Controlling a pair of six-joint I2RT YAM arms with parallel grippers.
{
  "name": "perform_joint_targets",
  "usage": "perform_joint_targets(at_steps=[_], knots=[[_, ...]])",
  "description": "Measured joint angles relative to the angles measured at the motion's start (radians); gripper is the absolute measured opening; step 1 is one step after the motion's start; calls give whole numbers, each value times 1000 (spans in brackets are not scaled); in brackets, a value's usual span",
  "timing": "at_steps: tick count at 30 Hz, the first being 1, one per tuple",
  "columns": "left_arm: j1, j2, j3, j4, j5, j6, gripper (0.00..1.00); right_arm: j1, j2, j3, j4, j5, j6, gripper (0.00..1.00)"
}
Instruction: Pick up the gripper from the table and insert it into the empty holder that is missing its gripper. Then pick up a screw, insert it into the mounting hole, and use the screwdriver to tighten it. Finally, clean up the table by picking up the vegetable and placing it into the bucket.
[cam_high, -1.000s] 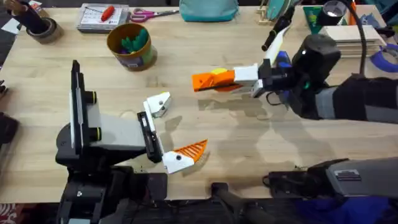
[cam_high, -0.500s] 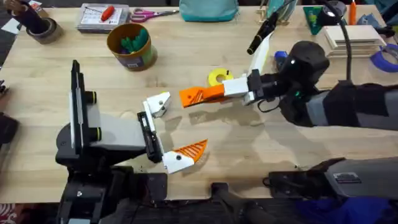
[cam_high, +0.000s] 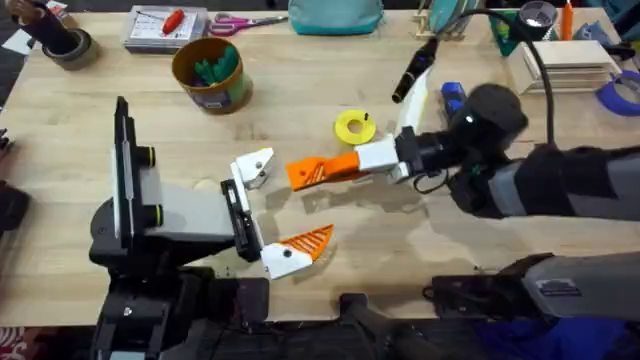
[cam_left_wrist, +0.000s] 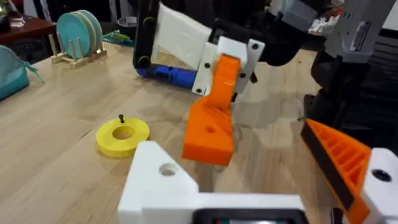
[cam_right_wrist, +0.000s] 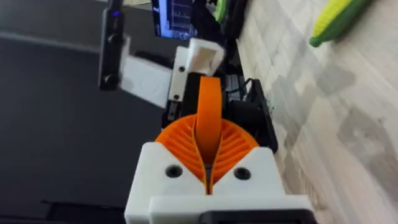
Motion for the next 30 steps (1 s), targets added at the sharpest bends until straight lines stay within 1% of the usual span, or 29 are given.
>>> perform_joint_targets(at_steps=[2,4,10,14,19,26,30], knots=[[0,0,0,0,0,0,985,0,0,-28,96,13,26,8],[0,0,0,0,0,0,986,0,0,-51,155,29,53,8],[0,0,0,0,0,0,986,12,0,-90,178,67,122,8],[0,0,0,0,0,0,986,43,0,-92,253,94,175,8],[0,0,0,0,0,0,986,66,0,-92,256,111,209,8],[0,0,0,0,0,0,985,75,0,-92,256,136,217,8],[0,0,0,0,0,0,985,100,0,-92,256,164,217,8]])
